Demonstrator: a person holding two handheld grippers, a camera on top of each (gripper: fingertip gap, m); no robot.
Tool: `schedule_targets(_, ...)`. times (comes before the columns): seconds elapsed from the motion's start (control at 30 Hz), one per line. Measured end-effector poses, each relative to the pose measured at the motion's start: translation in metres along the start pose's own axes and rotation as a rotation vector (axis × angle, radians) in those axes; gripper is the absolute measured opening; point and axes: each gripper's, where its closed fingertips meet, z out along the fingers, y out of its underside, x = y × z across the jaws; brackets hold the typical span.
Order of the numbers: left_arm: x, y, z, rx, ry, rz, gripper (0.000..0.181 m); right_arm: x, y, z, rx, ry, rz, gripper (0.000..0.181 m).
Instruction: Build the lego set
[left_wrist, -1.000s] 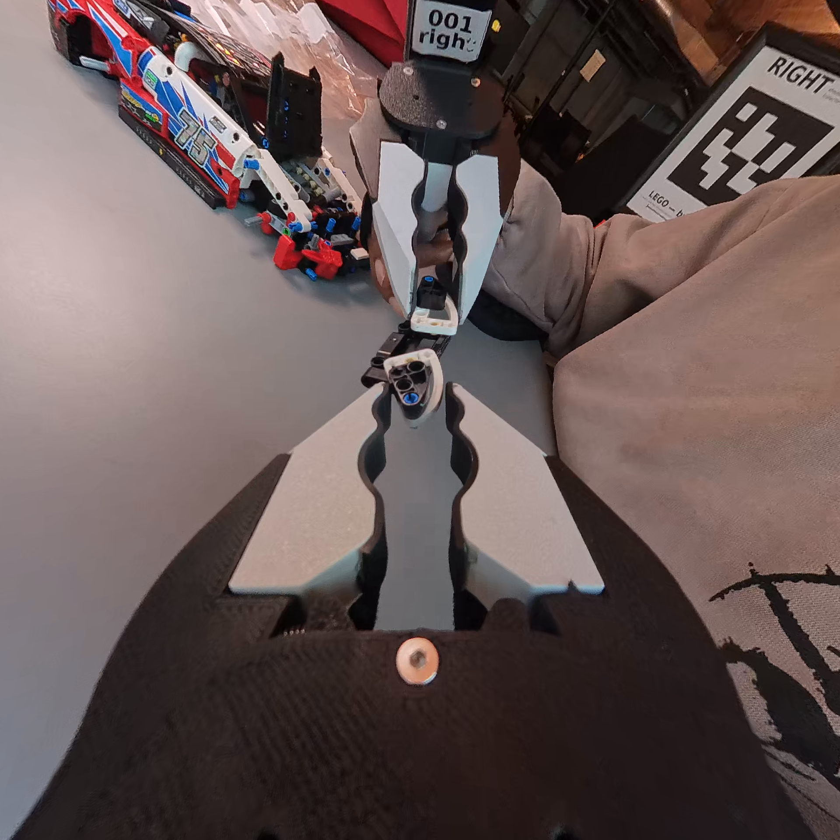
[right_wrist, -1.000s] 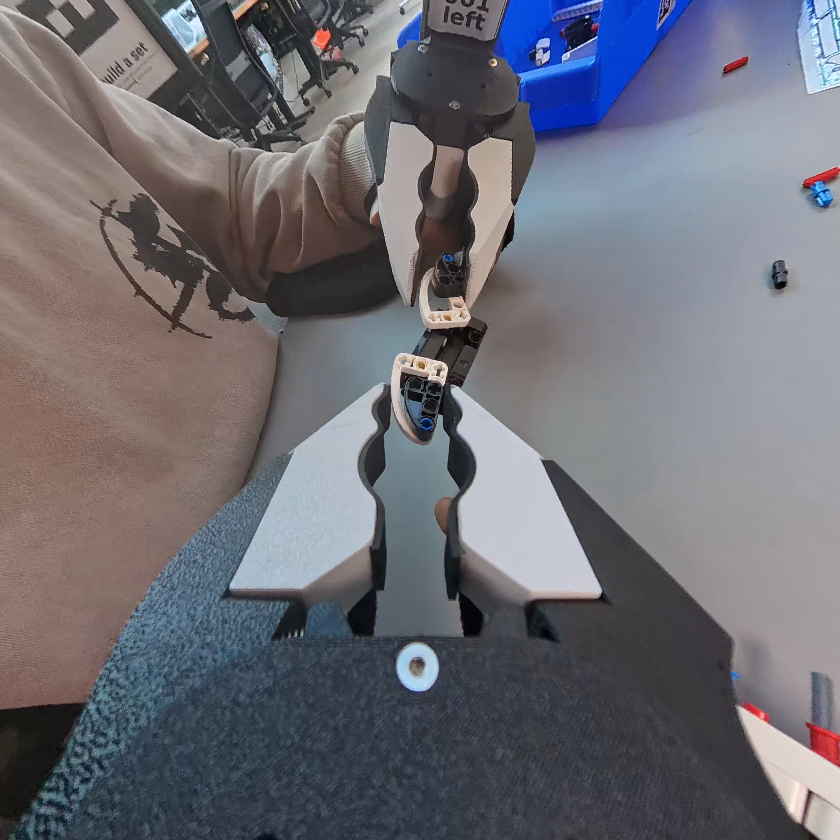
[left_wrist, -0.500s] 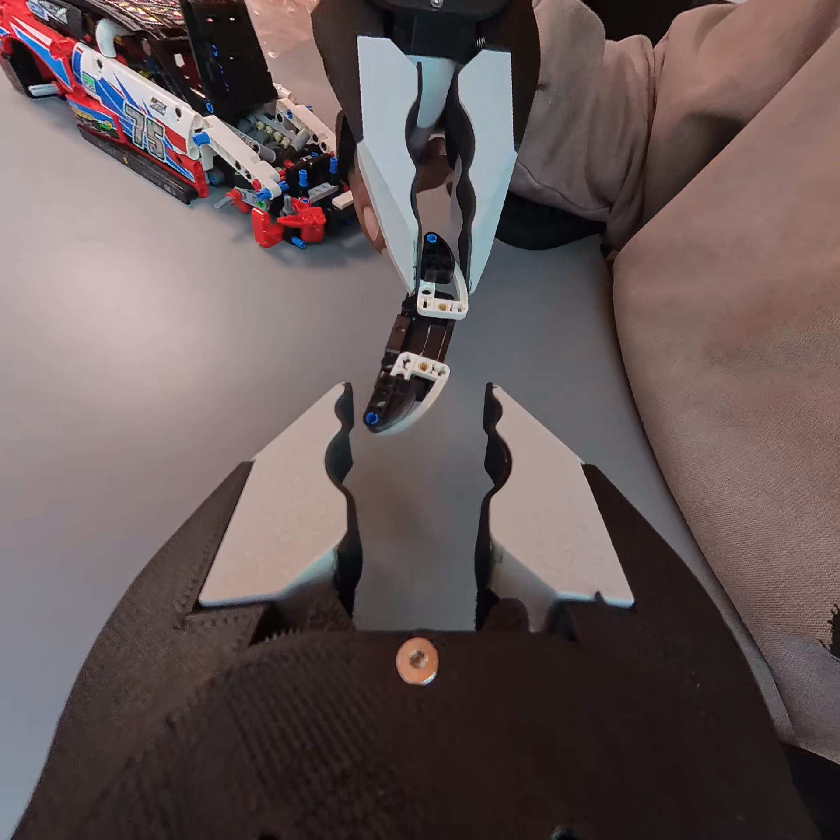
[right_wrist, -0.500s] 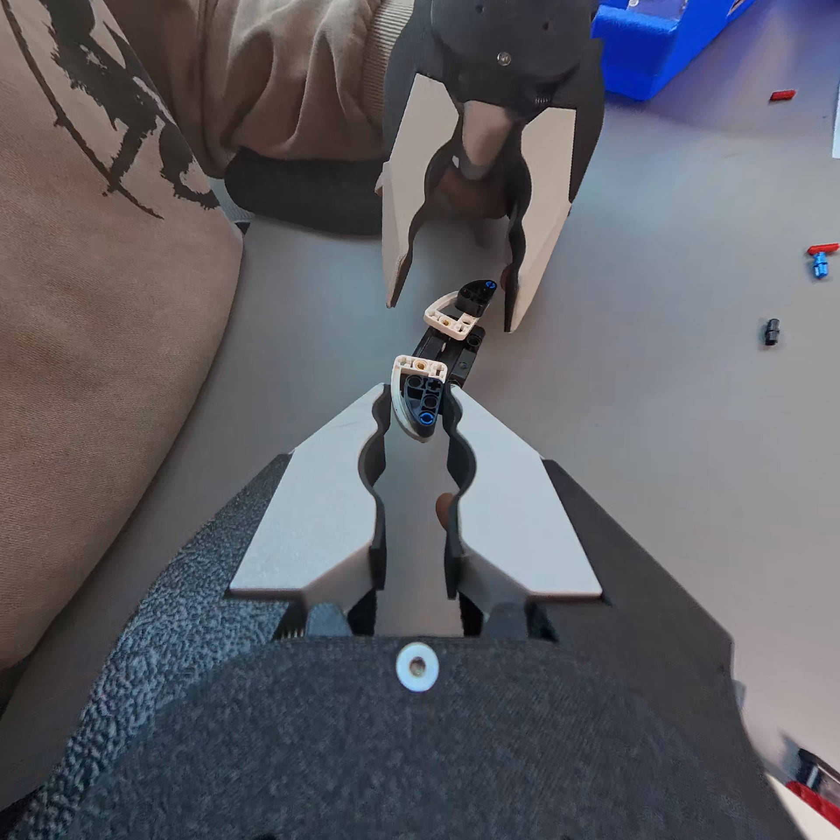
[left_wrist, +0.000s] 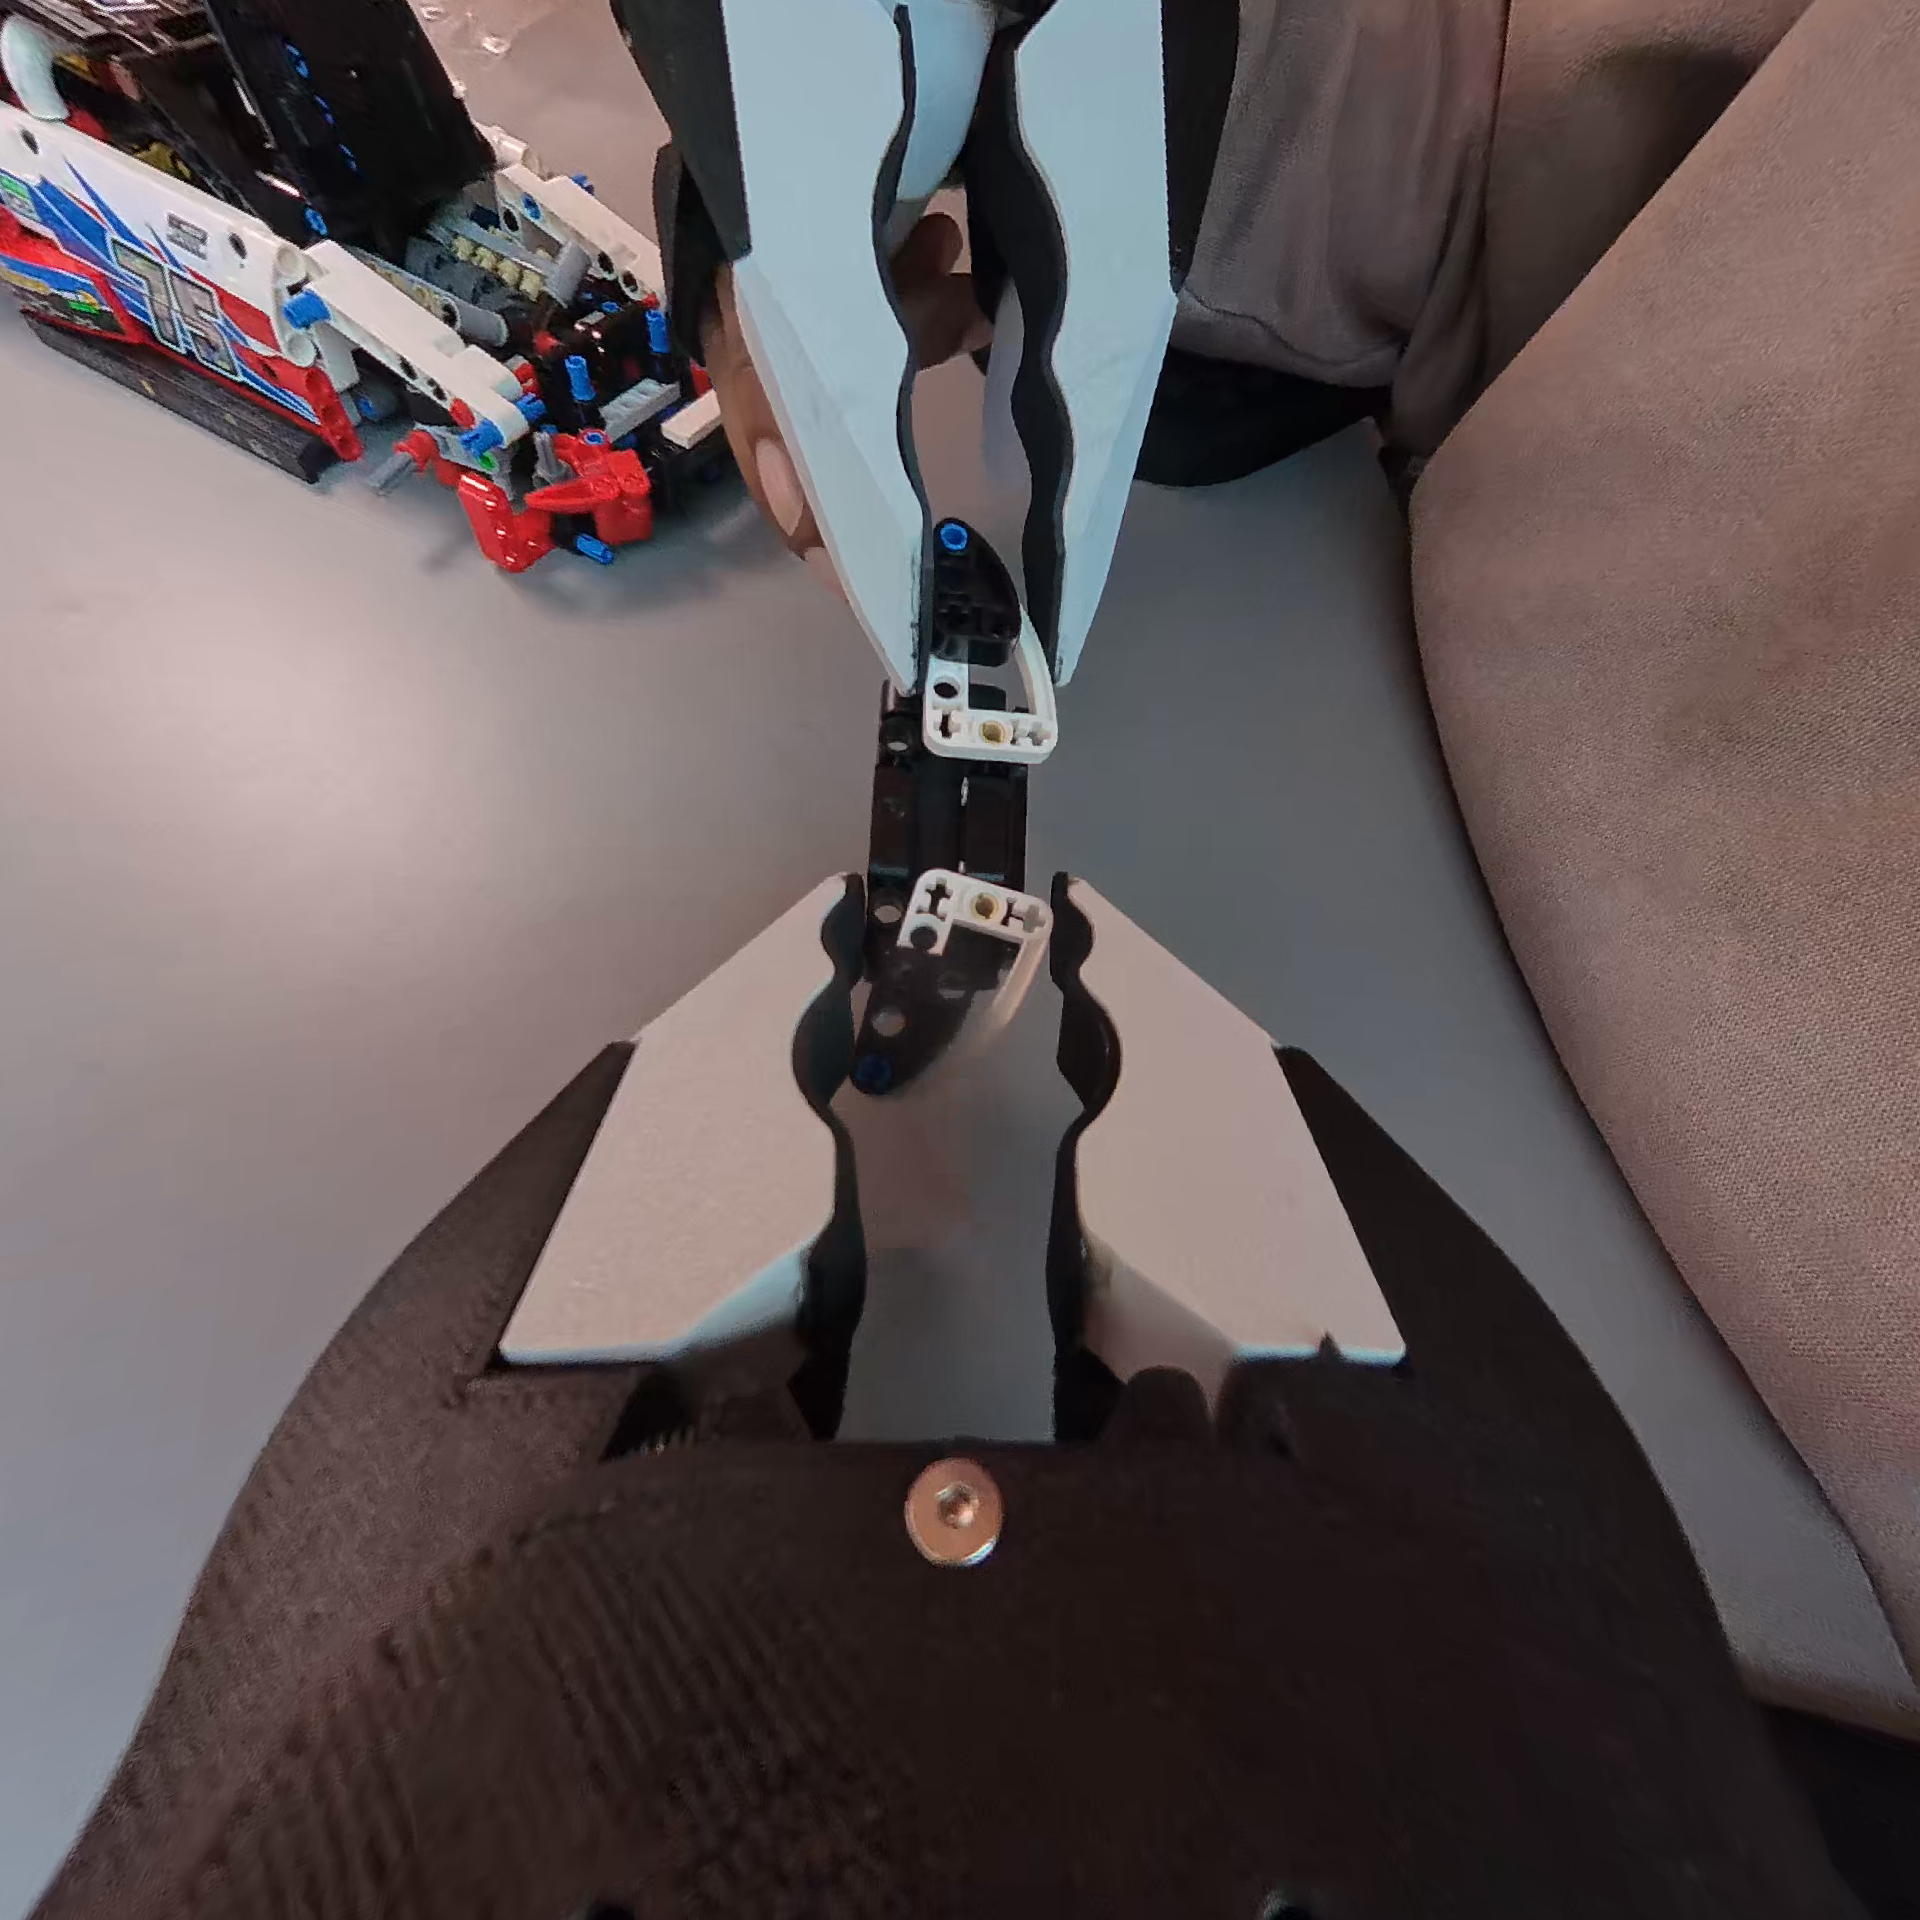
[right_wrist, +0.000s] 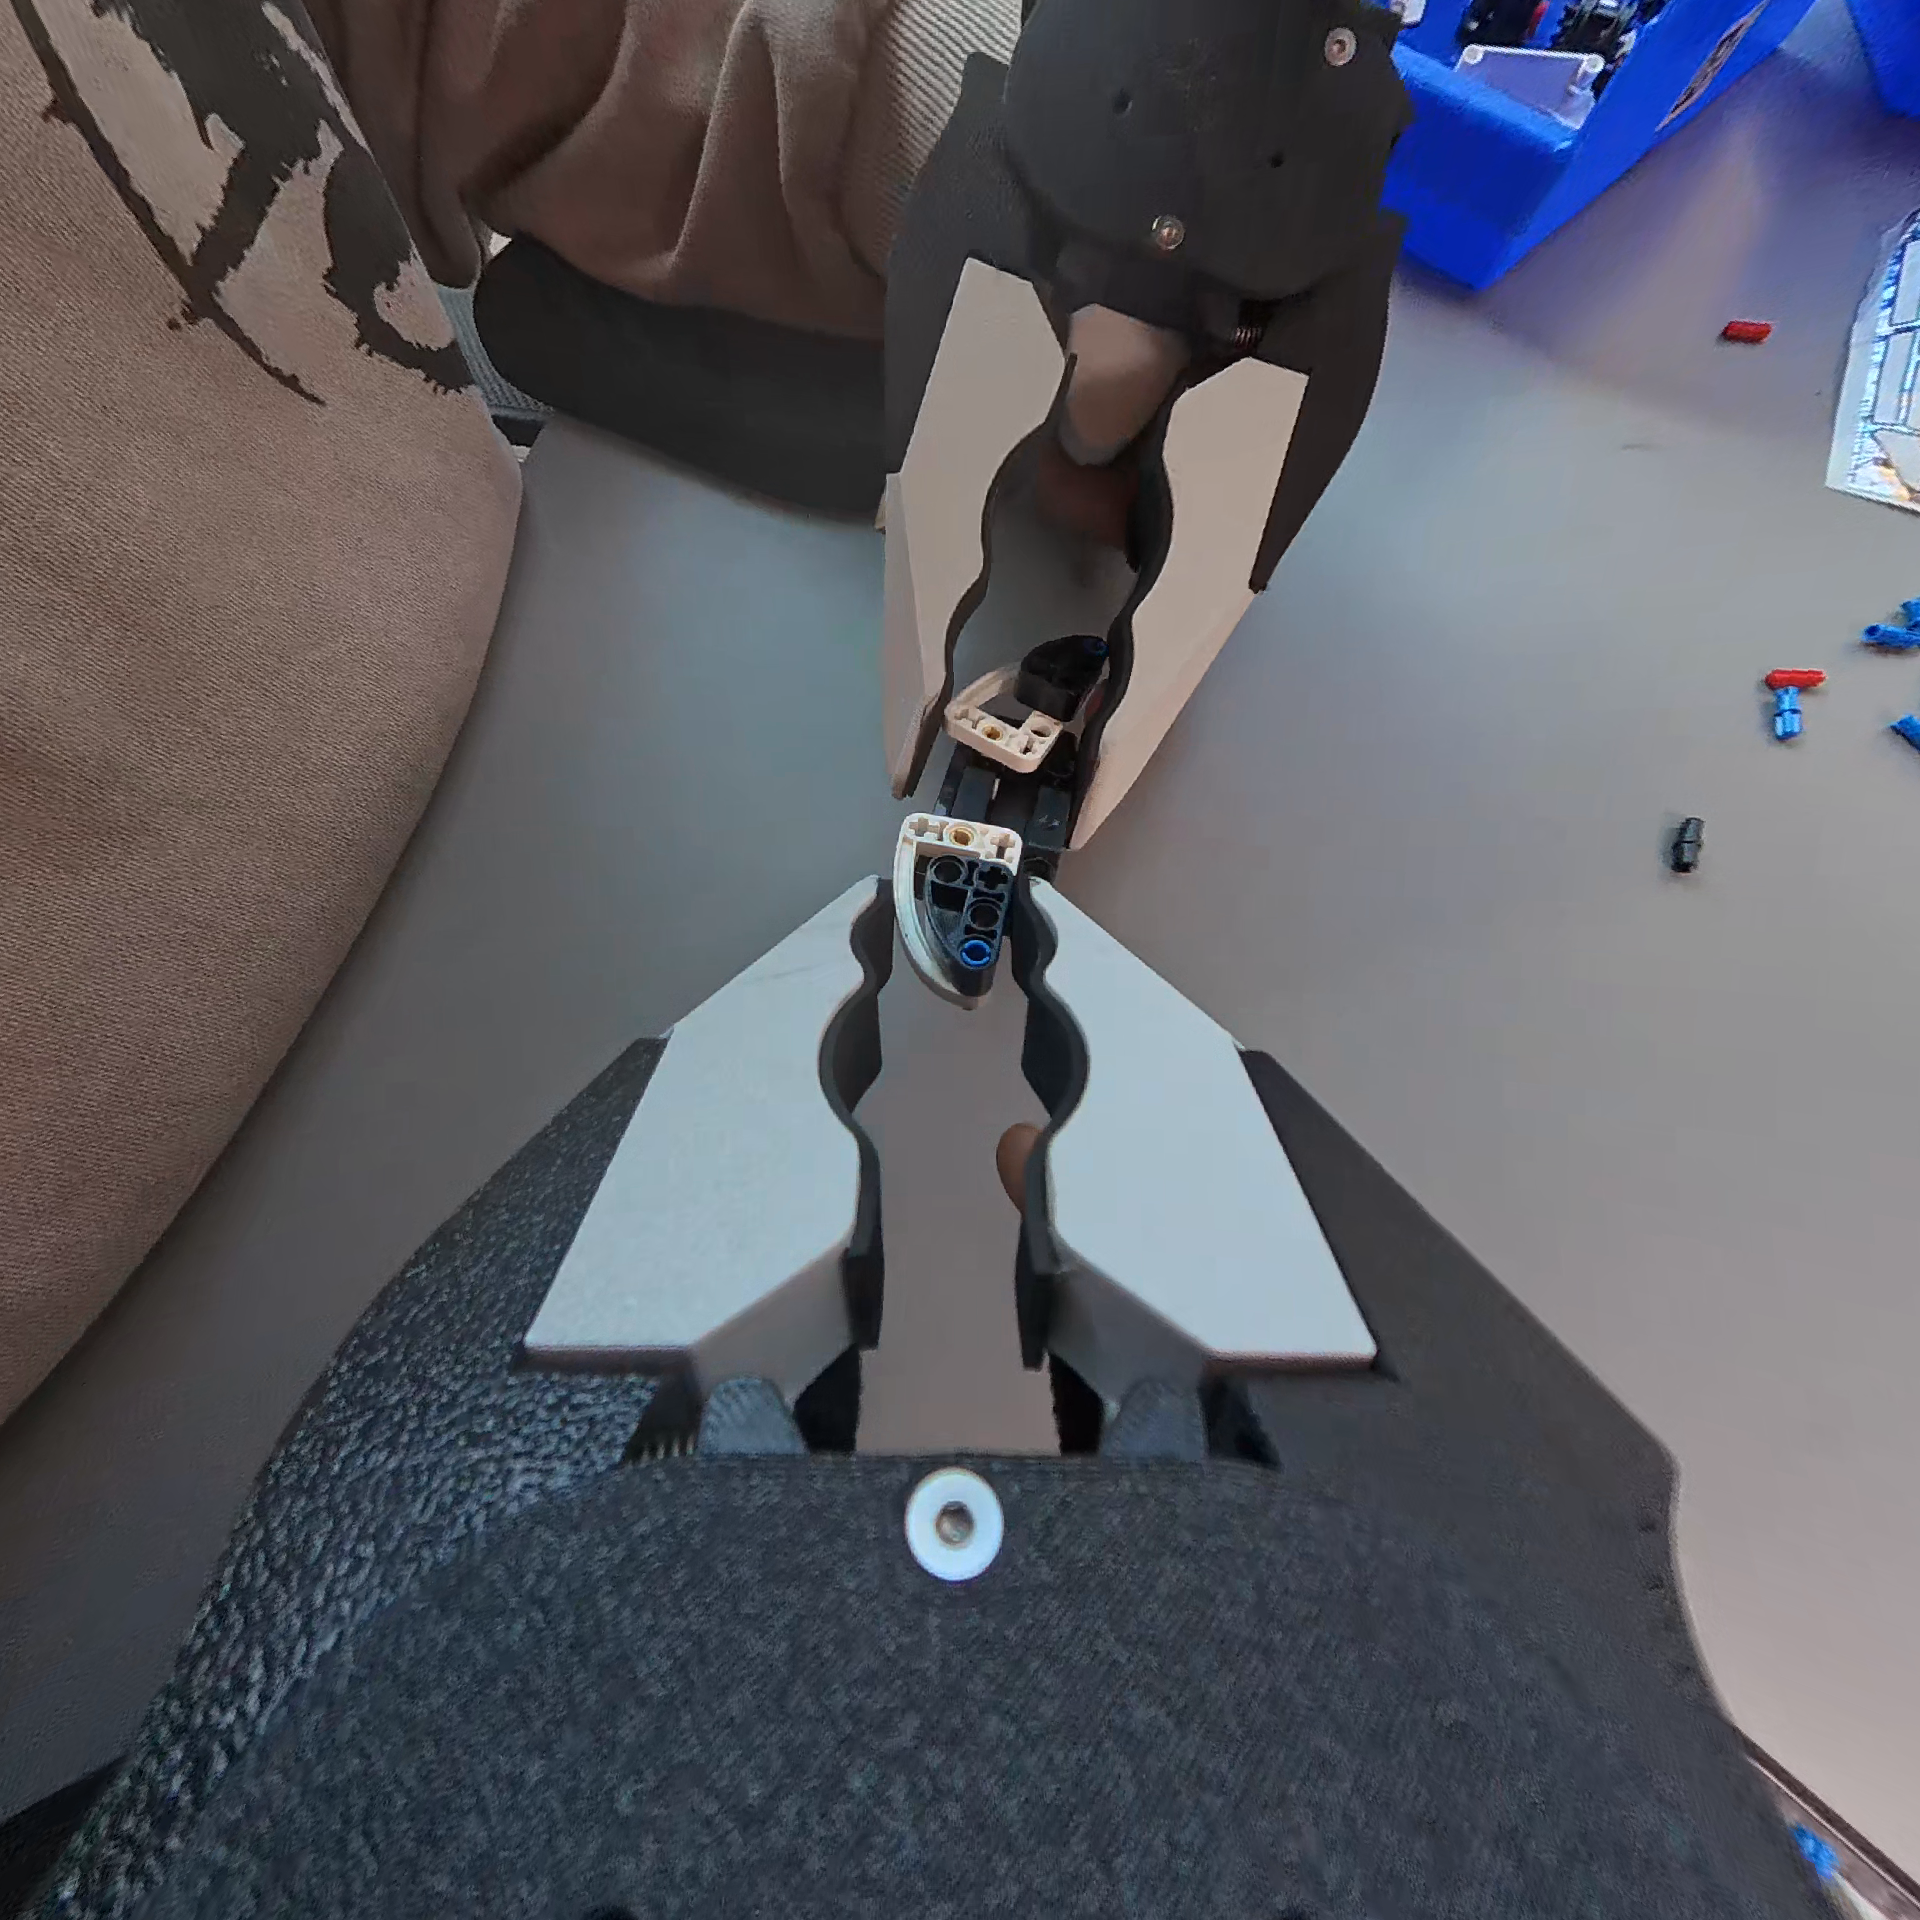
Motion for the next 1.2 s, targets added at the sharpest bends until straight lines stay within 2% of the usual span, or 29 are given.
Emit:
schedule_targets(0.47,-0.019,-0.003,-0.003,-0.005,-0.147,0.039,0.032,0.018,0.005,-0.001,-0.003,0.095,0.019,0.019)
schedule_targets(0.7,-0.023,-0.005,-0.006,0.017,-0.16,0.005,0.032,0.024,0.003,-0.002,0.014,0.129,0.02,0.019)
schedule_targets(0.9,-0.024,-0.014,-0.012,0.102,-0.096,-0.144,0.032,0.029,-0.005,-0.008,0.062,0.169,-0.004,0.02)
schedule_targets(1.07,-0.023,-0.021,-0.019,0.191,0.015,-0.34,0.032,0.032,-0.011,-0.007,0.043,0.267,-0.157,0.03)
schedule_targets(1.2,-0.024,-0.023,-0.023,0.232,0.075,-0.447,0.032,0.037,-0.012,-0.005,0.002,0.357,-0.268,0.028)
